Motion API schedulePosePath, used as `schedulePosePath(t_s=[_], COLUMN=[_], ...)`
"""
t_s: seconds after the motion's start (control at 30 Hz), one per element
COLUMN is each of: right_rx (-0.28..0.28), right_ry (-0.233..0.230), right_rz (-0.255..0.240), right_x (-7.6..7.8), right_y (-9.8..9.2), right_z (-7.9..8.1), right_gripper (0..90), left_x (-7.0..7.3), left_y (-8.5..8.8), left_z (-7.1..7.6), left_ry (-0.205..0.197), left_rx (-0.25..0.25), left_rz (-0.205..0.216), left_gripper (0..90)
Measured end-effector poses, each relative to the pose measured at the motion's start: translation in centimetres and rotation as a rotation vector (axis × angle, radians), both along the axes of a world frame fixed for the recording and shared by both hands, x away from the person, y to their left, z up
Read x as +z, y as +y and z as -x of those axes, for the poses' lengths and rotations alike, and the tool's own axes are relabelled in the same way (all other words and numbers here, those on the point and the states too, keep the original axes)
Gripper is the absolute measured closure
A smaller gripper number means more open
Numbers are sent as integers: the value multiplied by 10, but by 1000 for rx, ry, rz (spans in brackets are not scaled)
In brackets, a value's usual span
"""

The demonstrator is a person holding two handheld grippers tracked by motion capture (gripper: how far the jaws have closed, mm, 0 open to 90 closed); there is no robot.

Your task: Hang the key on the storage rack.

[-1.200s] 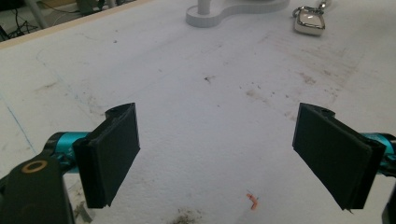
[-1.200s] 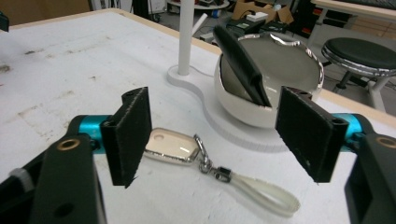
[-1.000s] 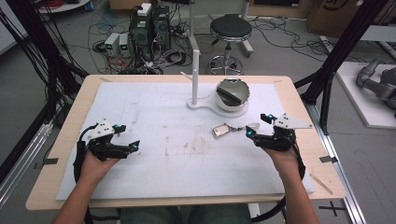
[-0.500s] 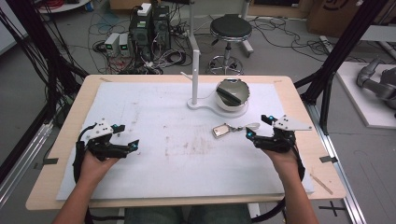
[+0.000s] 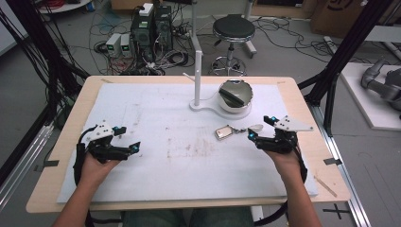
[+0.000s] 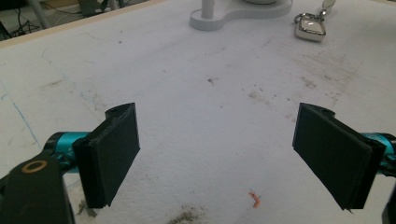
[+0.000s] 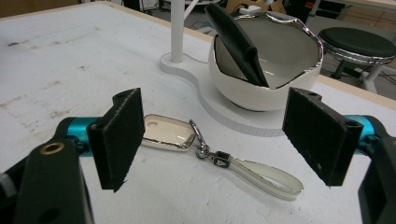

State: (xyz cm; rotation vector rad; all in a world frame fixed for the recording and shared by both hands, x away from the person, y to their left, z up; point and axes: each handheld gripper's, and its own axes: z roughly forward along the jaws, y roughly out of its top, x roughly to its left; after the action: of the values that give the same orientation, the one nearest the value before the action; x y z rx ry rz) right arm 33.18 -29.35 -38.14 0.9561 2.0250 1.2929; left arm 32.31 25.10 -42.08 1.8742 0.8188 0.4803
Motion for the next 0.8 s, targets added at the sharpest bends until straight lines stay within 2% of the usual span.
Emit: schedulePosePath(t_s=[0.43,0.6,0.67,0.8], right_rx=[10,8,17,12], right_ry=[25,46,53,73], right_rz=[14,41,59,86], right_x=[-5,-9,-10,-15], right_y=[2,6,10,15], right_z=[-6,-12,-14,-20], right_gripper=[218,219,253,265], left_x=[0,0,0,0], left_y=[3,3,4,4], left_z=[2,3,3,3], left_ry=[4,3,2,2], left_rx=[18,16,18,17], left_rz=[13,11,14,14], left_gripper=[146,146,146,146])
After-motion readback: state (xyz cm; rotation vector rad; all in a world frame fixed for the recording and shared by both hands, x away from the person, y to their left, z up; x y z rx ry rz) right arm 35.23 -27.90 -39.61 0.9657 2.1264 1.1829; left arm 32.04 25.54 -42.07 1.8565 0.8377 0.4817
